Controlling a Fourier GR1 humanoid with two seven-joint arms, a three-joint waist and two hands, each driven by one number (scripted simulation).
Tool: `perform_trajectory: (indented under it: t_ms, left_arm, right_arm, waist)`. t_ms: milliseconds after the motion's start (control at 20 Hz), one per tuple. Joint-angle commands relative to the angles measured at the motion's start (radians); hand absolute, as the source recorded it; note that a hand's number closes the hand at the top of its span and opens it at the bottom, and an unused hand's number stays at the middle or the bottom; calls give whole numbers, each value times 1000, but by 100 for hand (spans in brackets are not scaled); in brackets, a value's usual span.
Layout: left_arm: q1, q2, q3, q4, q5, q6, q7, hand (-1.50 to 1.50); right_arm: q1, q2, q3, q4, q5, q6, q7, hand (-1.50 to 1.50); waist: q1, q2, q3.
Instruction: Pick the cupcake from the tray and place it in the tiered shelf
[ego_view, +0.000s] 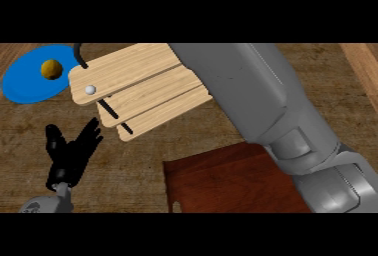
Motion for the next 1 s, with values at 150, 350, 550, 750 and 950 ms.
perform_trajectory:
  t_ms: [150, 350, 550, 750, 950]
  left_arm:
    - [42, 3, 9, -10, 11, -32, -21, 0]
    - [-23, 8, 21, -7, -3, -1, 26, 0]
    - [-27, 13, 32, 22, 8, -24, 24, 0]
    - [13, 21, 41, 38, -3, -46, -45, 0]
    - [37, -21, 7, -23, -11, -13, 11, 0]
  right_arm:
    - [19, 15, -120, 15, -100, -134, 24, -150]
    - [12, 10, -225, -12, -187, -114, -5, -150]
    - [-19, 11, -307, 30, -267, -145, -27, -150]
    - [-34, 15, -345, 4, -304, -270, 12, -150]
    - [-21, -91, -361, -8, -286, -267, 24, -150]
  waist:
    - [7, 0, 0]
    - [-7, 0, 1]
    - [3, 6, 0]
    - [0, 2, -1]
    - [-7, -2, 0]
